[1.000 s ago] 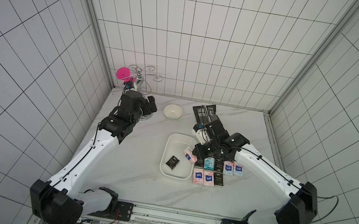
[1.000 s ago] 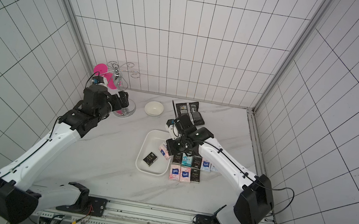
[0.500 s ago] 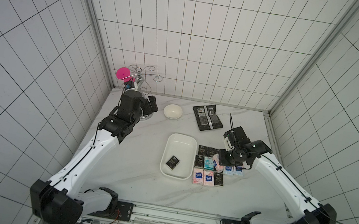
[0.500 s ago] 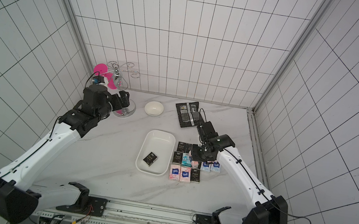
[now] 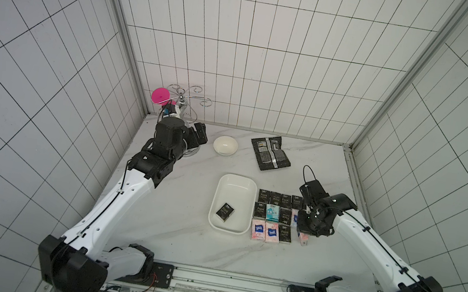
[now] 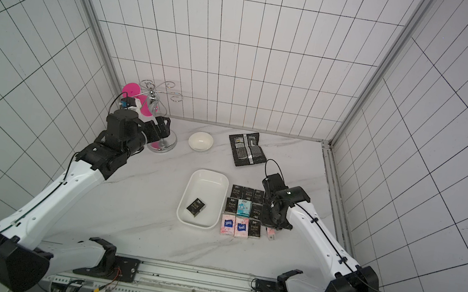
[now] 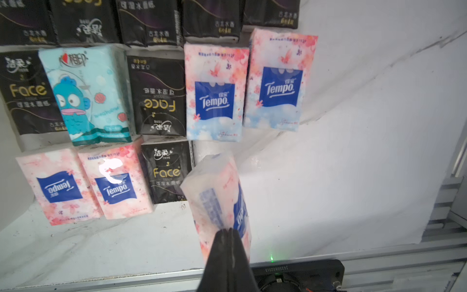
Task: Take the pocket tissues out of the storage box
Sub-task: Place the pocket tissues at the center of the board.
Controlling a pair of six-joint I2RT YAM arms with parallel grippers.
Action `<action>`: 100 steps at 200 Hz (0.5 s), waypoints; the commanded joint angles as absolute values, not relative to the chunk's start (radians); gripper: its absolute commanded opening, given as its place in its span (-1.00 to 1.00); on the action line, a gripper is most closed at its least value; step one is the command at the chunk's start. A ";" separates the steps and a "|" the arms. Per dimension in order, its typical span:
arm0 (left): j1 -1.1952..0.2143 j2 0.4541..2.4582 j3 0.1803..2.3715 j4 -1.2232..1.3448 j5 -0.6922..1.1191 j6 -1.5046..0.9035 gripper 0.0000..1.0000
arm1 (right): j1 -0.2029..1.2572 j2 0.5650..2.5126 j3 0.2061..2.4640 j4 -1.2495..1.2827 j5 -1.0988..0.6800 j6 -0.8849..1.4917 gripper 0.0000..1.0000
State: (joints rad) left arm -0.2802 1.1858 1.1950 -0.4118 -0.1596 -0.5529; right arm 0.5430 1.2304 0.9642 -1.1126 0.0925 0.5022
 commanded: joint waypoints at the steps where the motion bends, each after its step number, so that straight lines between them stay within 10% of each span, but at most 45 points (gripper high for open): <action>1: -0.276 1.155 1.198 -0.385 -0.151 -0.554 0.97 | 0.547 1.240 0.935 -1.155 0.135 0.545 -1.00; 100: -0.272 1.141 1.187 -0.377 -0.135 -0.560 0.97 | 0.611 1.284 0.848 -1.022 0.145 0.651 -0.96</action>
